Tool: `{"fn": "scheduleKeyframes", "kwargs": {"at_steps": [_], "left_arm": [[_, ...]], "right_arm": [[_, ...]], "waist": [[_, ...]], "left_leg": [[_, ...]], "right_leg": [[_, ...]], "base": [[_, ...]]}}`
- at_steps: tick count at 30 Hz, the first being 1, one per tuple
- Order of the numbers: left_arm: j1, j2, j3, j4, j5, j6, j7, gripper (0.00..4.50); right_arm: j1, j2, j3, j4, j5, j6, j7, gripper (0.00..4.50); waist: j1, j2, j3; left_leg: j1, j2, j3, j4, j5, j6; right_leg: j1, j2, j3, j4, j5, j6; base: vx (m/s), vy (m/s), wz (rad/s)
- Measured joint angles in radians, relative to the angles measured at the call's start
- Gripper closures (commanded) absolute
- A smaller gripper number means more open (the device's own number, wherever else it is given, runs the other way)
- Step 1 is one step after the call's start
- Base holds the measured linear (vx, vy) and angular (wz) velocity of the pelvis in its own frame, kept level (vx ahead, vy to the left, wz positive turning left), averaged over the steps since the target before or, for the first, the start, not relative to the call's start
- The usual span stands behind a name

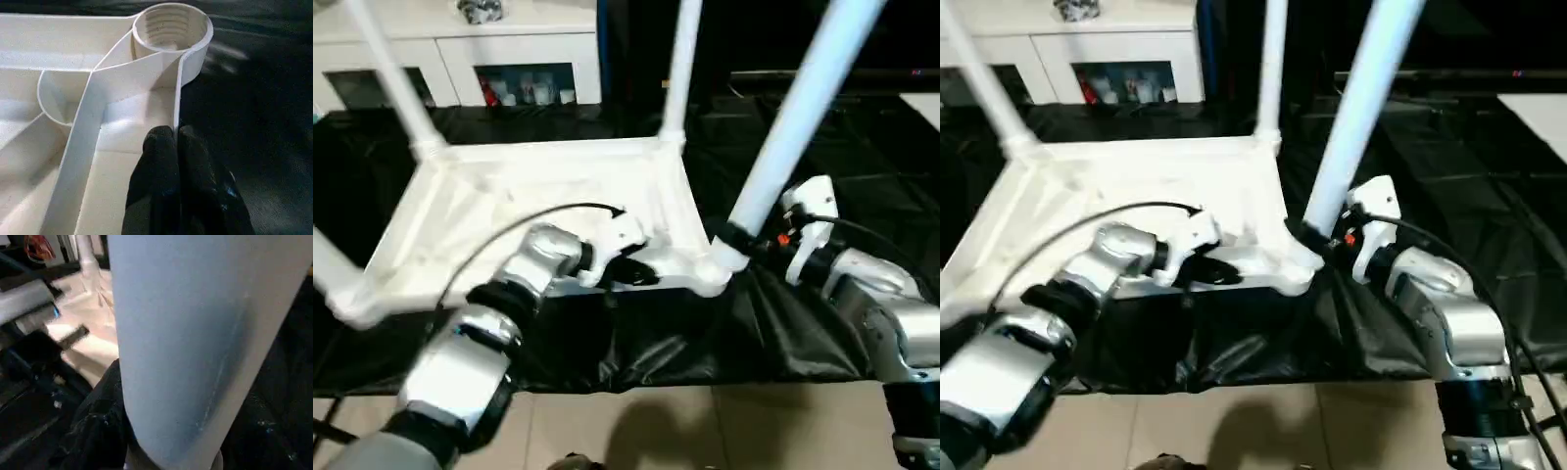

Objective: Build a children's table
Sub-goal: Rotate table base, then insert table leg to table base

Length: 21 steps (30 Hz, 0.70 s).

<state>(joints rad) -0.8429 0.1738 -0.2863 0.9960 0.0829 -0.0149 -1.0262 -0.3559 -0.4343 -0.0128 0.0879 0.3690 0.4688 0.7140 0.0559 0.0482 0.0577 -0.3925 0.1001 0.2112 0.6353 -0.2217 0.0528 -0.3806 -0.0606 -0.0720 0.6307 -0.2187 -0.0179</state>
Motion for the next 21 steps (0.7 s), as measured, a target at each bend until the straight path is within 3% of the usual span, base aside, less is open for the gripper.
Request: {"fn": "scheduleKeyframes", "kwargs": {"at_steps": [6,11,21], "left_arm": [[0.094,-0.003,0.012,-0.159,-0.002,0.045,0.023,4.5],[0.159,0.034,-0.013,-0.272,-0.021,0.035,-0.061,4.5],[0.17,0.048,-0.023,-0.315,-0.022,0.075,-0.081,4.5]], "right_arm": [[-0.03,0.001,0.026,0.086,-0.022,-0.002,0.034,2.6],[-0.073,0.015,0.03,0.172,-0.027,-0.042,0.055,2.6],[-0.082,0.024,0.038,0.222,-0.026,-0.064,0.105,2.6]], "waist": [[0.001,-0.008,0.003],[0.006,-0.011,0.005],[0.008,-0.017,0.007]], "left_leg": [[0.0,0.001,0.0,0.0,0.0,0.0],[-0.001,0.001,0.0,-0.001,0.0,0.0],[-0.001,0.001,0.001,-0.001,0.0,0.0]], "right_leg": [[-0.001,0.0,0.0,0.0,0.0,0.0],[-0.002,0.0,0.0,0.0,0.0,0.0],[-0.002,0.0,0.0,-0.001,0.0,0.0]], "base": [[0.0,0.0,0.0],[0.0,0.0,0.0],[0.0,0.0,0.0]]}}
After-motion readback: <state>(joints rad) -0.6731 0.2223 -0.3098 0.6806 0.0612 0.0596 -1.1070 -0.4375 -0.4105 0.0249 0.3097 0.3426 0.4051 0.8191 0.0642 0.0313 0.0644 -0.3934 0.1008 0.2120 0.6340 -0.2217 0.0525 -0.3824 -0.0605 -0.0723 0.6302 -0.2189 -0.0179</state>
